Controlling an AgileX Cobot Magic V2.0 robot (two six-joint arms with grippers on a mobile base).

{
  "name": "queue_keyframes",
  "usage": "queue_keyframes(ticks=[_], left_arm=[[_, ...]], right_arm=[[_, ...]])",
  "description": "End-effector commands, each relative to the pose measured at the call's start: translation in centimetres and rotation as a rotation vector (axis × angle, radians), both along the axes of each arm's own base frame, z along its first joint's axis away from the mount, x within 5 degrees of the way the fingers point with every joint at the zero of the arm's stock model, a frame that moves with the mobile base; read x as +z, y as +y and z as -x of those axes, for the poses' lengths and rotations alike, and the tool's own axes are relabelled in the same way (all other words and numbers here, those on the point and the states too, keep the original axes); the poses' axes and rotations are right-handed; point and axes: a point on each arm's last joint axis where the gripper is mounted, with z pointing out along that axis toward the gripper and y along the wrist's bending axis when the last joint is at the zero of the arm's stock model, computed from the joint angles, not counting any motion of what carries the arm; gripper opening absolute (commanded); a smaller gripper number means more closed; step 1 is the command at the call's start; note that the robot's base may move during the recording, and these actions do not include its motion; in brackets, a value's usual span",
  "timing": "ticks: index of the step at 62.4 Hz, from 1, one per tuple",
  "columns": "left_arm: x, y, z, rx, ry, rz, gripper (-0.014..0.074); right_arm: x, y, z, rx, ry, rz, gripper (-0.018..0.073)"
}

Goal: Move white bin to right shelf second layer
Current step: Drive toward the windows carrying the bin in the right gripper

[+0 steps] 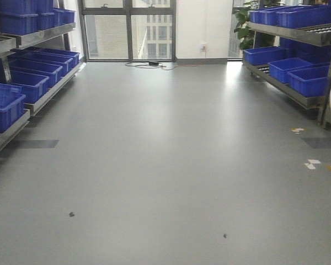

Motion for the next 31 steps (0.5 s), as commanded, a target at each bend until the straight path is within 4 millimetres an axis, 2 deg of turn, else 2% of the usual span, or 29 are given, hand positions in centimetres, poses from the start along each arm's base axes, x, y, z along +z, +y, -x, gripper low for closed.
queue_keyframes(ticks=[1, 31], left_arm=[[-0.07, -0.01, 0.03, -0.003, -0.070, 0.018, 0.0085], [-0.07, -0.01, 0.03, -0.003, -0.070, 0.018, 0.0085]], right_arm=[[1.69, -0.02, -0.29, -0.006, -0.119, -0.010, 0.0055], [1.69, -0.02, -0.29, -0.006, -0.119, -0.010, 0.0055]])
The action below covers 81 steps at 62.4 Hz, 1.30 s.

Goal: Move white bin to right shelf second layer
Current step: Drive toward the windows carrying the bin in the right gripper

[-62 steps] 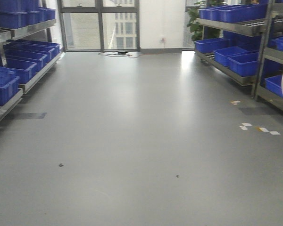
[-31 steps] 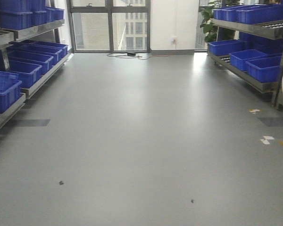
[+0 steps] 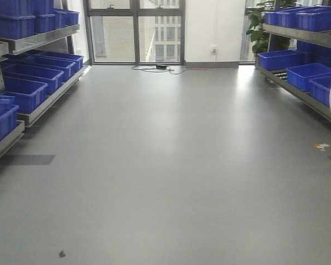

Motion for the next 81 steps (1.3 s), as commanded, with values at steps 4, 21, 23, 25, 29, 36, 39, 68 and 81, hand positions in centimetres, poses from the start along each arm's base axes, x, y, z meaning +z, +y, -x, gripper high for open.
queue_keyframes(ticks=[4, 21, 23, 25, 29, 36, 39, 68, 81], left_arm=[[-0.07, -0.01, 0.03, -0.003, -0.070, 0.018, 0.0085], [-0.07, -0.01, 0.03, -0.003, -0.070, 0.018, 0.0085], [-0.07, -0.01, 0.03, -0.003, -0.070, 0.018, 0.0085], [-0.07, -0.01, 0.03, -0.003, -0.070, 0.018, 0.0085], [-0.07, -0.01, 0.03, -0.003, -0.070, 0.018, 0.0085], [-0.07, -0.02, 0.03, -0.005, -0.069, 0.018, 0.0085], [-0.07, -0.01, 0.03, -0.003, -0.070, 0.018, 0.0085], [-0.07, -0.01, 0.03, -0.003, -0.070, 0.018, 0.0085], [-0.07, -0.01, 0.03, -0.003, -0.070, 0.018, 0.0085]], right_arm=[[1.69, -0.02, -0.29, -0.006, -0.119, -0.010, 0.0055], [1.69, -0.02, -0.29, -0.006, -0.119, -0.010, 0.0055], [1.69, -0.02, -0.29, -0.006, -0.119, -0.010, 0.0055], [1.69, -0.02, -0.29, -0.006, -0.119, -0.010, 0.0055], [1.69, -0.02, -0.29, -0.006, -0.119, -0.010, 0.0055], [1.69, -0.02, -0.29, -0.006, -0.119, -0.010, 0.0055], [1.69, -0.02, -0.29, -0.006, -0.119, -0.010, 0.0055], [1.69, -0.02, -0.29, -0.006, -0.119, -0.010, 0.0055], [1.69, -0.02, -0.29, -0.006, -0.119, -0.010, 0.0055]])
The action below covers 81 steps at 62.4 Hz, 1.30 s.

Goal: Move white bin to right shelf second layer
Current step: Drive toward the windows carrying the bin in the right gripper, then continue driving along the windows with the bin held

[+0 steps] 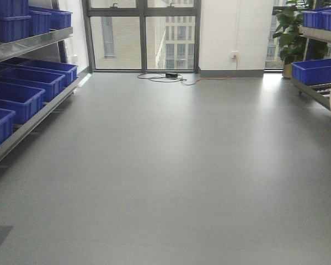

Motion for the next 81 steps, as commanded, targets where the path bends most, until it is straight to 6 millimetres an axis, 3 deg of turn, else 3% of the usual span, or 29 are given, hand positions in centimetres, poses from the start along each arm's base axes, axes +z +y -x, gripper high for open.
queue_keyframes(ticks=[1, 81], left_arm=[[-0.07, -0.01, 0.03, -0.003, -0.070, 0.018, 0.0085], [-0.07, -0.01, 0.03, -0.003, -0.070, 0.018, 0.0085]], right_arm=[[1.69, -0.02, -0.29, -0.006, -0.119, -0.010, 0.0055], [1.69, -0.02, -0.29, -0.006, -0.119, -0.010, 0.0055]])
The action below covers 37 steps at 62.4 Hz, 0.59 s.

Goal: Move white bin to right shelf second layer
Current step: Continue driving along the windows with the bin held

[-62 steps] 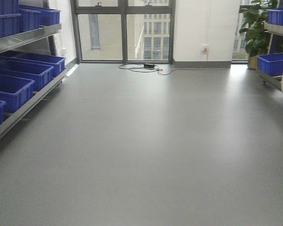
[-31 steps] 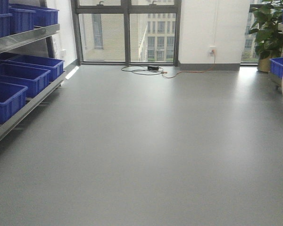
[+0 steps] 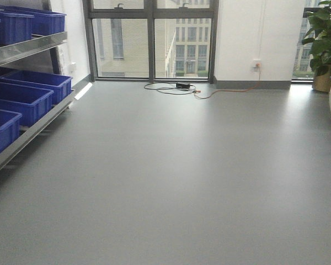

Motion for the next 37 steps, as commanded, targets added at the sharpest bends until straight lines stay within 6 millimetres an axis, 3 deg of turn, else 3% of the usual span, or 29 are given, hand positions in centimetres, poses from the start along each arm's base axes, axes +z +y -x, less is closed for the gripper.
queue_keyframes(ticks=[1, 37], left_arm=[[-0.07, -0.01, 0.03, -0.003, -0.070, 0.018, 0.0085], [-0.07, -0.01, 0.03, -0.003, -0.070, 0.018, 0.0085]], right_arm=[[1.69, -0.02, -0.29, -0.006, -0.119, -0.010, 0.0055], [1.69, -0.02, -0.29, -0.006, -0.119, -0.010, 0.0055]])
